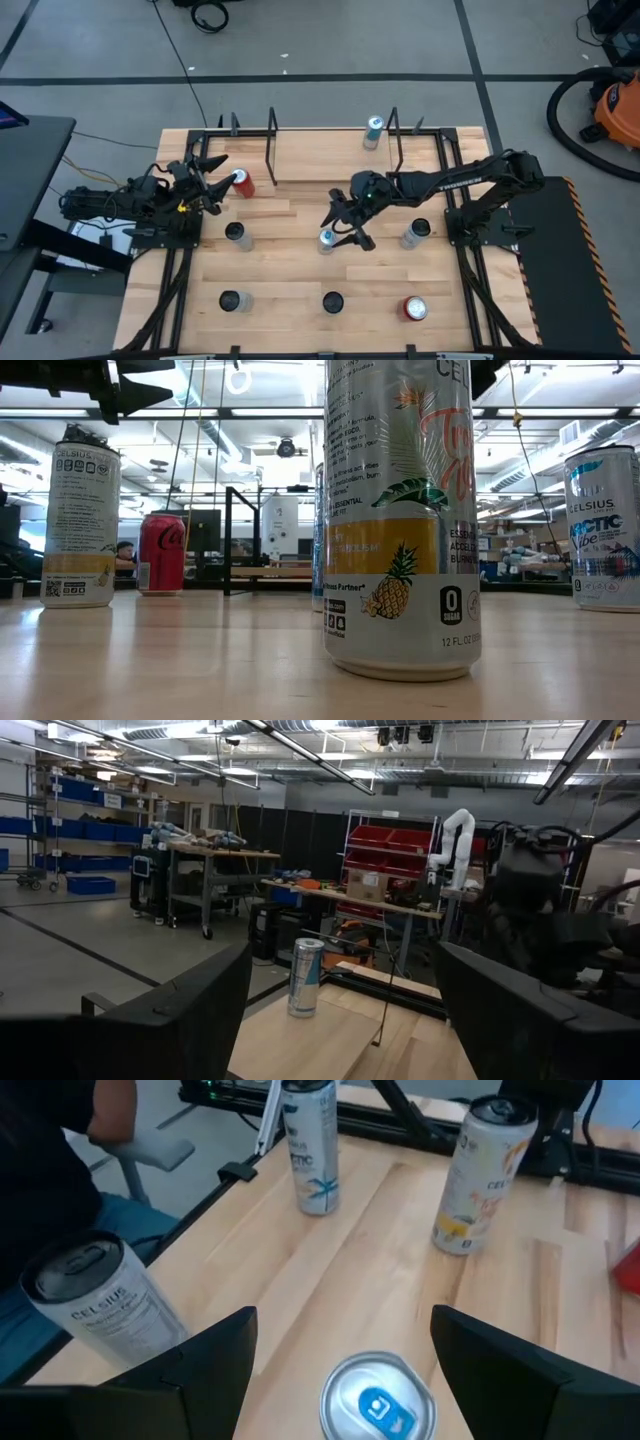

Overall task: Place canned beverage on shelf
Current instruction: Put the light blue soda can on the shelf

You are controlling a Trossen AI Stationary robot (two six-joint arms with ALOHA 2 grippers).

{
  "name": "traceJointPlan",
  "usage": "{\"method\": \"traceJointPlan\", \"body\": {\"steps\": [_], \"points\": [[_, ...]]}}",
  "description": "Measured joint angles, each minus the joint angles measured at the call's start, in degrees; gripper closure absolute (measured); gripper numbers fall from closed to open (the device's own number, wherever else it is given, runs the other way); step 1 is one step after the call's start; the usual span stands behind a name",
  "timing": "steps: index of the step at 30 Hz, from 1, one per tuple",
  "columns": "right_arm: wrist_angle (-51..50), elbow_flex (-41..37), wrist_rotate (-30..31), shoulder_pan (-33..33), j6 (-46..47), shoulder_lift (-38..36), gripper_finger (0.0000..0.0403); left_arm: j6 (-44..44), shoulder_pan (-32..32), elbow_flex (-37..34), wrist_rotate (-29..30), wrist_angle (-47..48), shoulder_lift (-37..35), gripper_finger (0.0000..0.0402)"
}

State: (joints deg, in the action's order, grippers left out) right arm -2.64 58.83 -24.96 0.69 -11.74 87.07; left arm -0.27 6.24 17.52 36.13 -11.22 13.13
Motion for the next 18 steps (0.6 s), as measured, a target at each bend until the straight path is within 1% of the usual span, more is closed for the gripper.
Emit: {"method": "traceJointPlan", "body": {"steps": [6, 12, 16, 18], "points": [[4.0, -2.7, 1.4, 0.1, -0.1, 0.0, 0.0097, 0.0, 0.0, 0.0, 0.0, 0.4, 0.0, 0.0086], [4.3, -4.3, 3.8, 0.5, -0.4, 0.0, 0.0097, 0.0, 0.0, 0.0, 0.0, 0.4, 0.0, 0.0086], [4.3, -5.1, 7.2, 0.9, -1.3, 0.0, 0.0097, 0.0, 0.0, 0.0, 0.0, 0.3, 0.0, 0.0086], [4.4, -5.1, 7.4, 1.0, -1.8, 0.0, 0.0097, 0.0, 0.0, 0.0, 0.0, 0.3, 0.0, 0.0086]]}}
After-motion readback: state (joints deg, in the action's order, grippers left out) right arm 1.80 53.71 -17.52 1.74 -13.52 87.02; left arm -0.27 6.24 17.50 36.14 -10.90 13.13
